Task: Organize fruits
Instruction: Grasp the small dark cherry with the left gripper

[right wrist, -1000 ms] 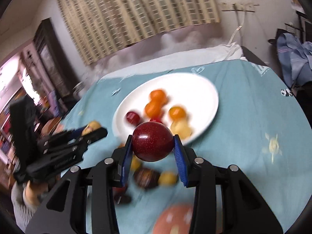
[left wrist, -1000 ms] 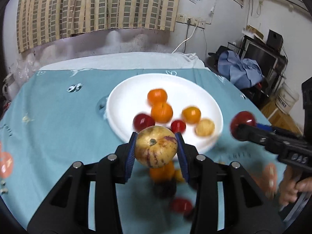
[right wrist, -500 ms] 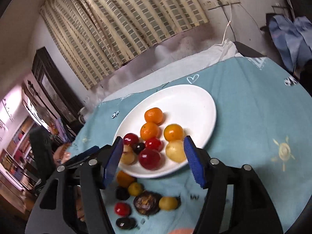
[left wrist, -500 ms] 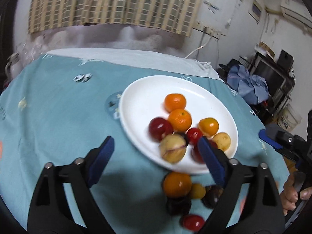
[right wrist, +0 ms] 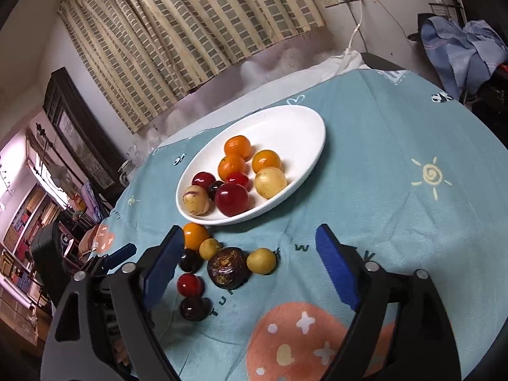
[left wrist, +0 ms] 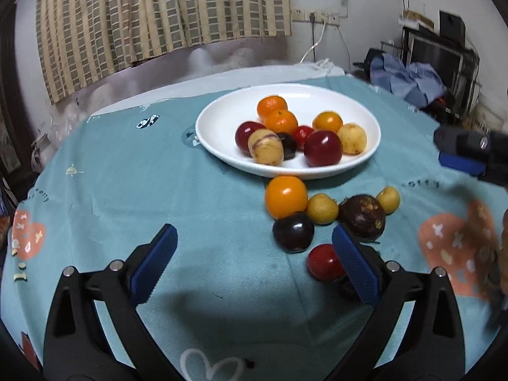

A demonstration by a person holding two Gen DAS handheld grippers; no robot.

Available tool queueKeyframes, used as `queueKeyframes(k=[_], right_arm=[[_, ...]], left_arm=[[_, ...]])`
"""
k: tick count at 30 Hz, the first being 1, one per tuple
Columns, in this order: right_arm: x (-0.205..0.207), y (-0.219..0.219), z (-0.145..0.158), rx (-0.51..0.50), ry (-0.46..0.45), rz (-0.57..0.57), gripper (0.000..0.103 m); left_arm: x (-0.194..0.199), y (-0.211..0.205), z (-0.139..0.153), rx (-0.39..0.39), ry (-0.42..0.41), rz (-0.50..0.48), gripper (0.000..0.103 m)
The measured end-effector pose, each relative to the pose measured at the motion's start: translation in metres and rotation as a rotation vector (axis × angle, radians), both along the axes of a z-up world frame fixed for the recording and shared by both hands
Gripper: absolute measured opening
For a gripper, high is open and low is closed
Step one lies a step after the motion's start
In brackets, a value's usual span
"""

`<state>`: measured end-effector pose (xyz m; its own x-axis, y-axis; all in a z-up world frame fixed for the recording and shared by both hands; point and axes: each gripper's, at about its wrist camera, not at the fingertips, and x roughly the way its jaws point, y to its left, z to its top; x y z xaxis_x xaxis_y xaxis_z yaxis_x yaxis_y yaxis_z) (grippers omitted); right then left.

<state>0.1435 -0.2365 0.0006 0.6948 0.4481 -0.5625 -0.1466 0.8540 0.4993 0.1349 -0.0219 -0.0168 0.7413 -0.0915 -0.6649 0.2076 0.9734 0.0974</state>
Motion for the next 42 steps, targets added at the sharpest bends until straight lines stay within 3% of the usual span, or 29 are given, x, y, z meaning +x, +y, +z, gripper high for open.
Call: queueKeyframes(k=[7,10,17,20,25,30,34,36,38,40,42], right_arm=[[0.006,0.002,-0.004,0.024,0.047,0.017,0.086],[0.006,0.003,-0.002,0.022,0.043,0.024,0.086],[0.006,0.002,-0.001,0.025,0.039,0.024,0.086],[0.006,0.003,-0.001,0.02,0.036,0.03,0.086],[0.006,0.006,0.0,0.007,0.026,0.039,0.086],[0.007,0.007,-0.002,-0.001,0.03,0.038,0.086],[0.008,0.008,-0.004,-0.011,0.035,0.04,0.086],[0.009,0.008,-0.005,-0.018,0.037,0.041,0.086],[0.009,0.009,-0.006,-0.028,0.039,0.044,0.086],[0.01,0.011,-0.008,-0.052,0.04,0.046,0.086],[0.009,0.013,-0.009,-0.109,0.018,0.032,0.086]], left_arm=[[0.024,0.007,-0.008,-0.044,0.075,0.032,0.1],[0.032,0.017,-0.013,-0.102,0.126,0.036,0.101],[0.018,0.06,-0.007,-0.126,0.098,0.179,0.101],[0.017,0.054,-0.008,-0.131,0.096,0.14,0.101],[0.012,0.029,-0.011,-0.024,0.075,0.062,0.101],[0.013,0.029,-0.012,-0.036,0.09,0.052,0.099],[0.014,0.018,-0.015,-0.011,0.106,-0.005,0.085],[0.016,0.013,-0.019,-0.003,0.131,-0.036,0.068],[0.02,0.013,-0.022,-0.024,0.164,-0.055,0.057],[0.023,0.02,-0.023,-0.078,0.18,-0.058,0.055],[0.022,0.023,-0.023,-0.087,0.175,-0.042,0.045]])
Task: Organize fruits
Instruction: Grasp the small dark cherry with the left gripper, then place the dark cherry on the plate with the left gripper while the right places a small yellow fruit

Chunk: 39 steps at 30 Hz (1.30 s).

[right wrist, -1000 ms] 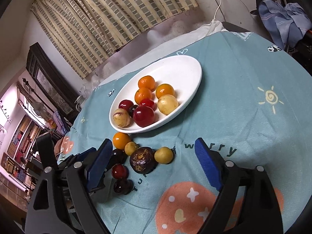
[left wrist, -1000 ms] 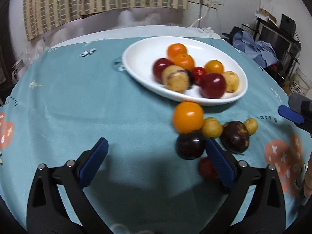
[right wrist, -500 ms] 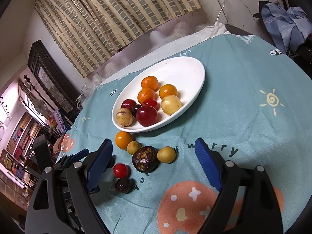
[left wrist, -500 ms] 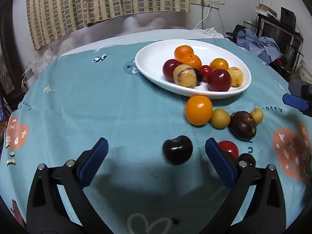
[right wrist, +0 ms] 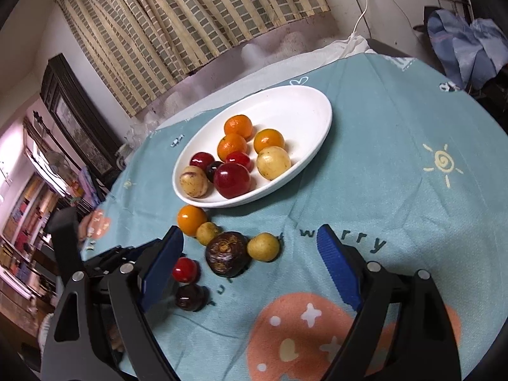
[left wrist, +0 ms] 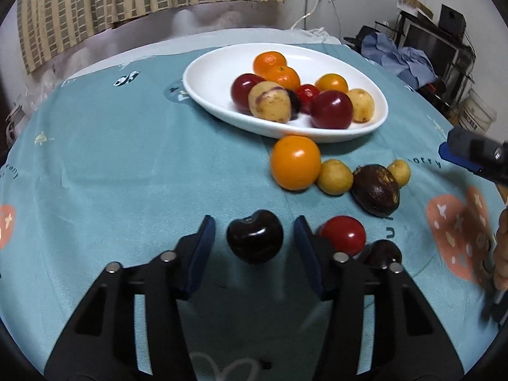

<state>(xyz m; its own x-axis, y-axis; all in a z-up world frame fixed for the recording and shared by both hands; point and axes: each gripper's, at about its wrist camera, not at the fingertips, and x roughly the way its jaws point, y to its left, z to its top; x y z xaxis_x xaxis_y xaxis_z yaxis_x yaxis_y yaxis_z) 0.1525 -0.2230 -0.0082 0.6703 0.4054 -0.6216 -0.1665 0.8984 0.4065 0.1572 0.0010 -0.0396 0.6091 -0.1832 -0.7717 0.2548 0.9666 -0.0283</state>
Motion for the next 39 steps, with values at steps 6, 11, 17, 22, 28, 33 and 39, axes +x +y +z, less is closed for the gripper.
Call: queueKeyframes(k=[6,11,17,22,28,33,39], right_arm=[[-0.001,0.011,-0.003,-0.174,-0.047,0.016,0.071],[0.003,0.024,-0.019,-0.236,0.007,0.092,0.055],[0.005,0.027,-0.03,-0.246,0.043,0.119,0.045],[0.008,0.028,-0.032,-0.235,0.055,0.122,0.044],[0.021,0.024,-0.036,-0.17,0.08,0.122,0.033],[0.029,0.017,-0.038,-0.08,0.095,0.139,0.023],[0.04,0.016,-0.043,0.013,0.124,0.121,0.025]], left_arm=[[-0.001,0.007,0.001,-0.037,-0.005,0.02,0.034],[0.0,0.001,-0.001,-0.007,0.0,0.013,0.037],[-0.002,-0.005,0.0,0.01,-0.011,-0.008,0.035],[-0.002,-0.009,0.0,0.021,-0.01,-0.023,0.034],[-0.001,-0.009,-0.002,0.029,-0.008,-0.023,0.034],[0.0,-0.009,-0.002,0.023,-0.006,-0.024,0.034],[-0.001,-0.009,-0.002,0.029,-0.006,-0.025,0.034]])
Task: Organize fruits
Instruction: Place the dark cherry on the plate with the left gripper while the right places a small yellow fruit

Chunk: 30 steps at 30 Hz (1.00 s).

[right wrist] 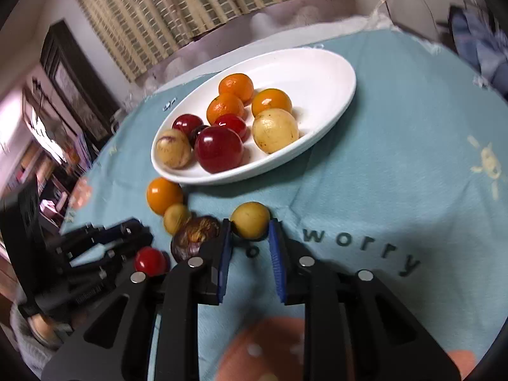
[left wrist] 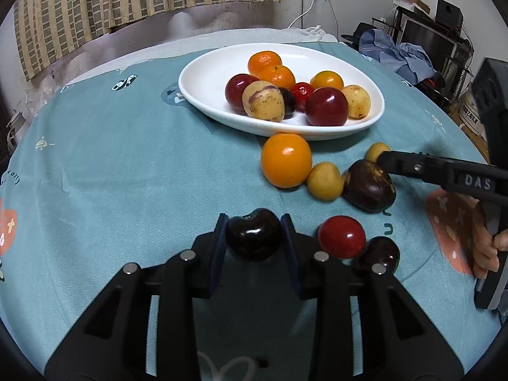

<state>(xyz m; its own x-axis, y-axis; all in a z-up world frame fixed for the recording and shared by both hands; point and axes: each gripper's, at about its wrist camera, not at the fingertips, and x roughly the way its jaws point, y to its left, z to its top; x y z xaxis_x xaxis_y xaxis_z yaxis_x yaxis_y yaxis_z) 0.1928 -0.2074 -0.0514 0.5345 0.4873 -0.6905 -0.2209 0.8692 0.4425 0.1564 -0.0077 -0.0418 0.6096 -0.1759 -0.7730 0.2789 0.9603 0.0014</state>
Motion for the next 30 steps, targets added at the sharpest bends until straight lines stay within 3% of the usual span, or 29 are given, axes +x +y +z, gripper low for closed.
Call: queueKeyframes(k=[4,11,16,19,26,30], right_arm=[[-0.001,0.002,0.001,-0.008,-0.003,0.003,0.025],[-0.007,-0.01,0.0,0.081,0.03,-0.002,0.024],[-0.021,-0.015,0.024,0.095,-0.048,-0.004,0.024],[-0.034,-0.014,0.046,0.086,-0.144,-0.001,0.024],[0.005,-0.019,0.07,0.061,-0.183,-0.049,0.024],[0.049,-0.019,0.066,0.025,-0.164,-0.1,0.024]], left_arm=[[-0.001,0.0,0.0,-0.003,0.0,-0.001,0.034],[-0.005,0.001,0.006,-0.023,-0.033,-0.004,0.033],[-0.006,0.007,0.015,-0.066,-0.052,0.013,0.033],[-0.004,0.008,0.032,-0.104,-0.086,0.013,0.033],[0.05,0.01,0.075,-0.13,-0.148,0.062,0.032],[0.1,0.008,0.073,-0.147,-0.133,0.095,0.032]])
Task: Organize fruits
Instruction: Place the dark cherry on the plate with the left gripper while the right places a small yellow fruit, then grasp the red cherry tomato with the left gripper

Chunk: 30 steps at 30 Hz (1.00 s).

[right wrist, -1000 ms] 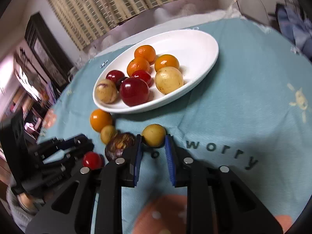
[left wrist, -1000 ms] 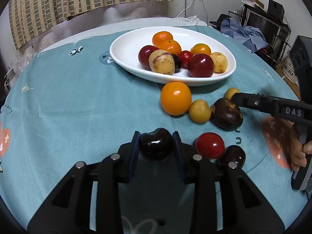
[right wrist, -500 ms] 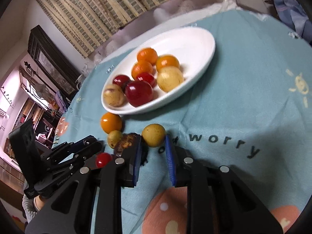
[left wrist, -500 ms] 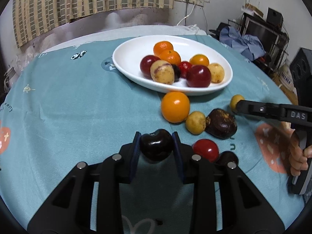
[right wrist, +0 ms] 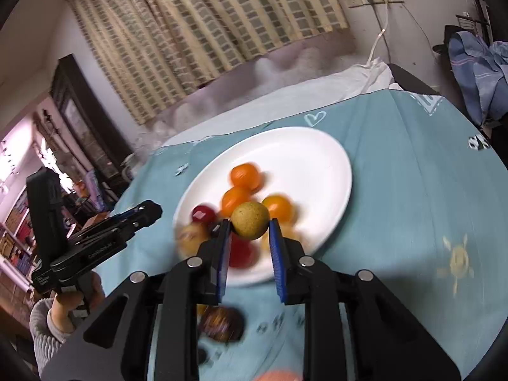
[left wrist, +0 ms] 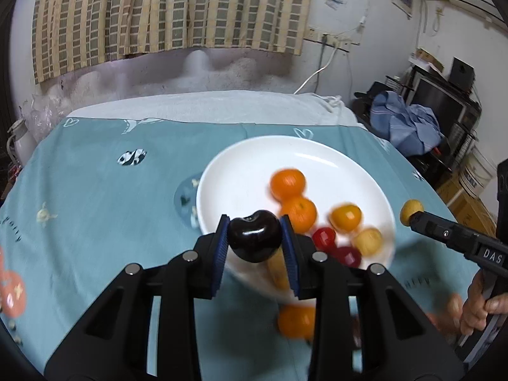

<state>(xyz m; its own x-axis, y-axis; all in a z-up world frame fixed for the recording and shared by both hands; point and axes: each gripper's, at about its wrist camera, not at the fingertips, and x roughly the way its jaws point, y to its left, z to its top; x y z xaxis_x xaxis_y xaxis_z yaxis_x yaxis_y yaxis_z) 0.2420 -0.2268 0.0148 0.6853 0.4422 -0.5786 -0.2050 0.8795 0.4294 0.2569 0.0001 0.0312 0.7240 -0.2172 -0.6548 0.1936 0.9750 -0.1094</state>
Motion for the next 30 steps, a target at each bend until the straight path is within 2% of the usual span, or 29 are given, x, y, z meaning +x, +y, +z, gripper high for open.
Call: queueKeyframes(k=[3,4,5,6,7,9,13,15,19,25,28,30], right_arm=[[0.021,-0.003,-0.011,0.027,0.014,-0.021,0.026],[0.026,-0.005,-0.017,0.053,0.029,-0.034,0.035],[0.029,-0.007,-0.02,0.058,0.047,-0.043,0.05],[0.031,-0.008,-0.023,0.055,0.078,-0.056,0.077],[0.03,-0.009,-0.024,0.063,0.073,-0.056,0.079],[0.023,-0.014,-0.018,0.075,0.031,-0.069,0.079],[0.006,-0.022,0.002,0.168,0.008,-0.061,0.079],[-0.003,-0.021,0.009,0.189,0.013,-0.047,0.08],[-0.032,-0.016,0.004,0.191,0.033,-0.024,0.088],[-0.076,-0.009,-0.016,0.137,0.073,-0.019,0.088],[-0.083,-0.005,-0.011,0.116,0.046,-0.005,0.092],[-0.084,-0.004,-0.008,0.1,0.024,-0.001,0.092]], left_arm=[[0.028,0.0,-0.011,-0.02,0.034,0.017,0.033],[0.035,0.0,-0.015,-0.025,0.043,0.025,0.034],[0.04,0.001,-0.02,-0.03,0.045,0.036,0.048],[0.041,0.001,-0.024,-0.033,0.041,0.044,0.067],[0.04,0.002,-0.027,-0.034,0.035,0.048,0.071],[0.038,0.002,-0.028,-0.015,0.032,0.048,0.071],[0.02,0.014,-0.018,-0.064,0.014,0.062,0.073],[0.006,0.016,-0.014,-0.058,0.005,0.069,0.087],[-0.032,0.015,-0.017,-0.005,-0.002,0.081,0.09],[-0.09,0.0,-0.046,0.08,0.051,0.034,0.096],[-0.109,-0.017,-0.054,0.16,0.053,-0.01,0.096],[-0.119,-0.024,-0.054,0.184,0.028,-0.029,0.1]])
